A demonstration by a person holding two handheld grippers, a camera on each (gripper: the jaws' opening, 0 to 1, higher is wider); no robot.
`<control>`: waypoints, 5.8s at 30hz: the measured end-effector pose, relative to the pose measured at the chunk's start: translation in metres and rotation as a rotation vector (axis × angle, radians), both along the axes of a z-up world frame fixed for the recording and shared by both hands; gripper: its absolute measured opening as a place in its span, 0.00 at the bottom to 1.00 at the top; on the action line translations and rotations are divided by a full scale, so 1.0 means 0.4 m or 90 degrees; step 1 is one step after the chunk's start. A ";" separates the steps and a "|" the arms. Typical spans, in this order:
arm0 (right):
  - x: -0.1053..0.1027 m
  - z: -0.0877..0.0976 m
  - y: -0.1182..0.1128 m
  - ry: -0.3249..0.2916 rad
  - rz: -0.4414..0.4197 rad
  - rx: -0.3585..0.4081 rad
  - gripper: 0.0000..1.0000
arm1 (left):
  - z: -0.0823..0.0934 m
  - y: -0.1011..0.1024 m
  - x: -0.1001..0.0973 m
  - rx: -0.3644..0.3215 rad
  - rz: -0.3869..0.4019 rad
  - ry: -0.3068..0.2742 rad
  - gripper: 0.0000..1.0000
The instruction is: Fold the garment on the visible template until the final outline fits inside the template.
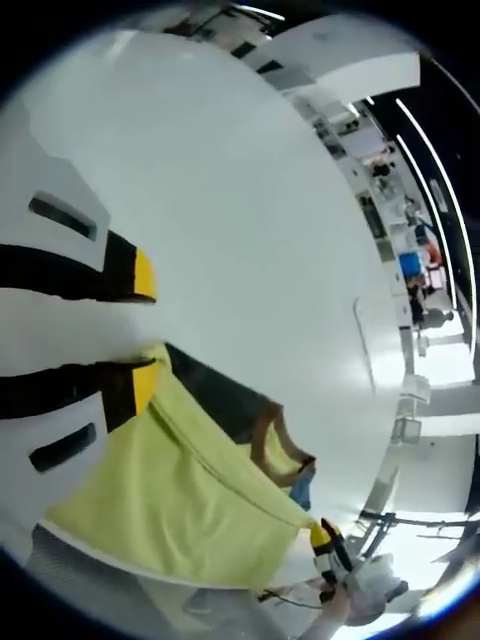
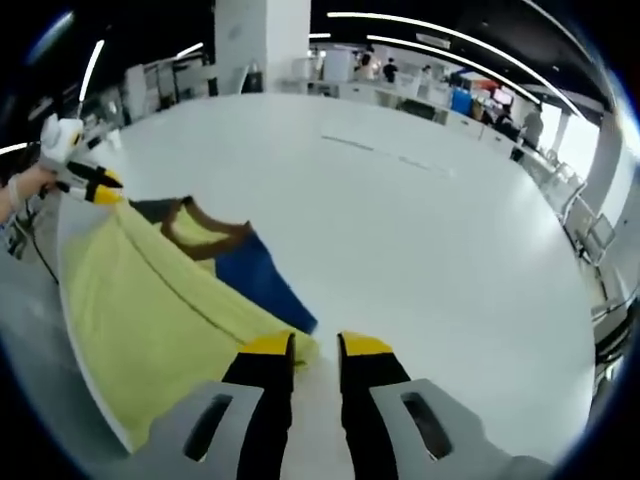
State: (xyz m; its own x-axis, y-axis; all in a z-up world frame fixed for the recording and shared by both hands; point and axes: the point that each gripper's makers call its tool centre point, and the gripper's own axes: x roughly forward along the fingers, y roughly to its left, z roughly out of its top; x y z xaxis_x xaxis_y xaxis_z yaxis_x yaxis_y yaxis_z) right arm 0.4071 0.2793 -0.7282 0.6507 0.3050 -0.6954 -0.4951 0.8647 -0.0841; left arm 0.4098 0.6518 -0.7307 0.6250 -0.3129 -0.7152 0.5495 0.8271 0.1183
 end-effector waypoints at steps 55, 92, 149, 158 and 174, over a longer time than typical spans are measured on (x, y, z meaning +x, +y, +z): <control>-0.057 0.006 0.015 -0.041 0.177 -0.138 0.22 | 0.038 -0.041 -0.039 0.193 -0.231 -0.065 0.25; -0.046 -0.048 0.010 -0.014 0.188 -0.153 0.13 | -0.023 -0.054 -0.047 0.190 -0.257 -0.017 0.10; 0.035 -0.049 -0.010 0.015 0.144 -0.129 0.03 | -0.029 -0.048 0.042 0.170 -0.219 -0.002 0.00; 0.051 -0.064 -0.013 0.024 0.140 -0.125 0.03 | -0.038 -0.050 0.051 0.169 -0.219 0.006 0.00; 0.053 -0.087 -0.038 0.040 0.118 -0.139 0.01 | -0.057 -0.053 0.069 0.168 -0.213 0.014 0.00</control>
State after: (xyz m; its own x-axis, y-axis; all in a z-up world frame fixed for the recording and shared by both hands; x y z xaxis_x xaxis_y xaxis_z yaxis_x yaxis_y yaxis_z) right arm 0.4282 0.2641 -0.7628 0.5515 0.2533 -0.7948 -0.6536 0.7232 -0.2230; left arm 0.4375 0.6305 -0.7536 0.5043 -0.3000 -0.8097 0.7869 0.5458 0.2878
